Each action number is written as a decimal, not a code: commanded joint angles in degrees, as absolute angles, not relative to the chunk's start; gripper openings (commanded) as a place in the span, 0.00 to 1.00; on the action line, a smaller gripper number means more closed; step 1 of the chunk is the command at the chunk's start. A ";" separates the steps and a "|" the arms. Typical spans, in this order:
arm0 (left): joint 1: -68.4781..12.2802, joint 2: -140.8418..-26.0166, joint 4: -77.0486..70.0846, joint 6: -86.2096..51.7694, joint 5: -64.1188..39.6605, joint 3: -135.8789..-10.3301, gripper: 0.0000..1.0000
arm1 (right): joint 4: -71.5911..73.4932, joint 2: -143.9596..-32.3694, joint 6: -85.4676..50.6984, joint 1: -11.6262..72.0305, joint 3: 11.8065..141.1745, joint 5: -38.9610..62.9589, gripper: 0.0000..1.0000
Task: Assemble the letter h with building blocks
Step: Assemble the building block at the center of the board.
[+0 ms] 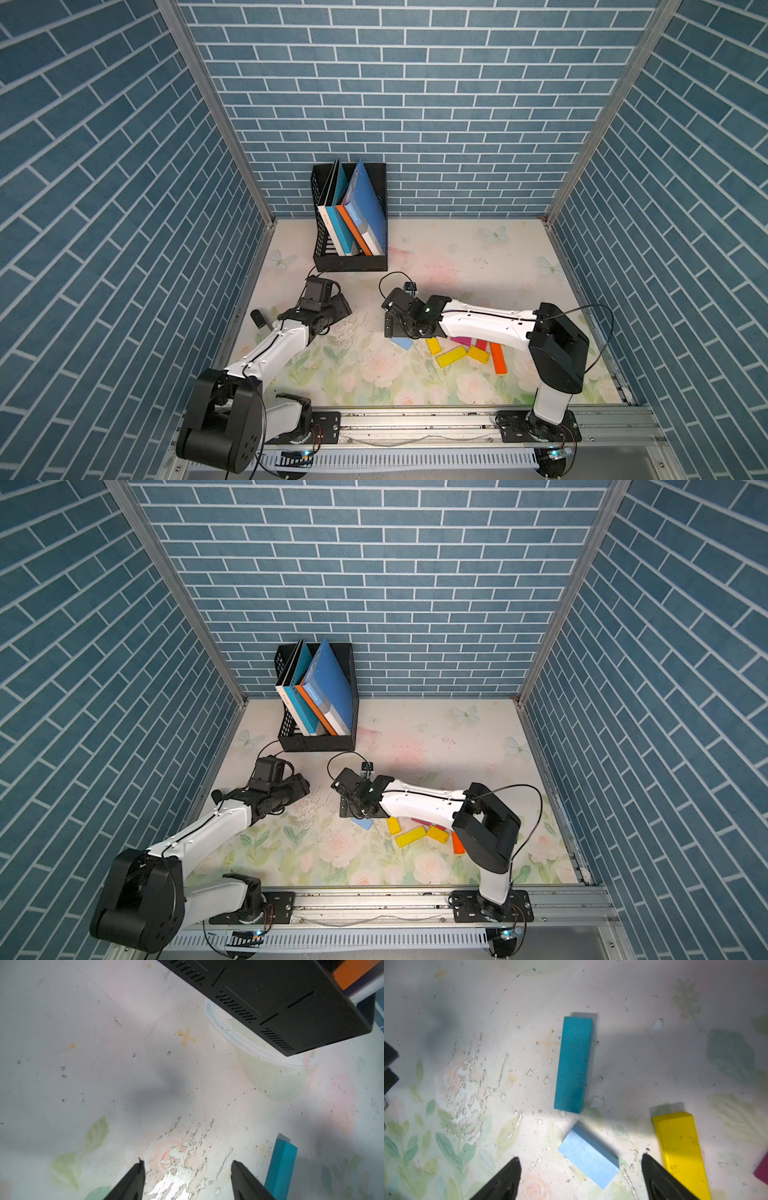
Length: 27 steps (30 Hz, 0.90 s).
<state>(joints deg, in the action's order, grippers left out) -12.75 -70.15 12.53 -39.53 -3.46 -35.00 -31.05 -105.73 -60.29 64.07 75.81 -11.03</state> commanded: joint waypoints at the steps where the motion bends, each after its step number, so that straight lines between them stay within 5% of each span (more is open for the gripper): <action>1: -12.47 -71.00 14.32 -38.11 -2.98 -37.02 0.72 | -37.30 -109.44 -65.22 64.07 77.70 -11.76 0.91; 27: -12.56 -70.36 14.06 -35.24 -7.55 -35.62 0.71 | -41.41 -112.01 -71.41 67.43 74.93 -11.66 0.86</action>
<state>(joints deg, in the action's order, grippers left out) -12.75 -71.68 13.13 -36.14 -6.74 -36.16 -37.98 -113.30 -67.70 66.89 76.95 -11.97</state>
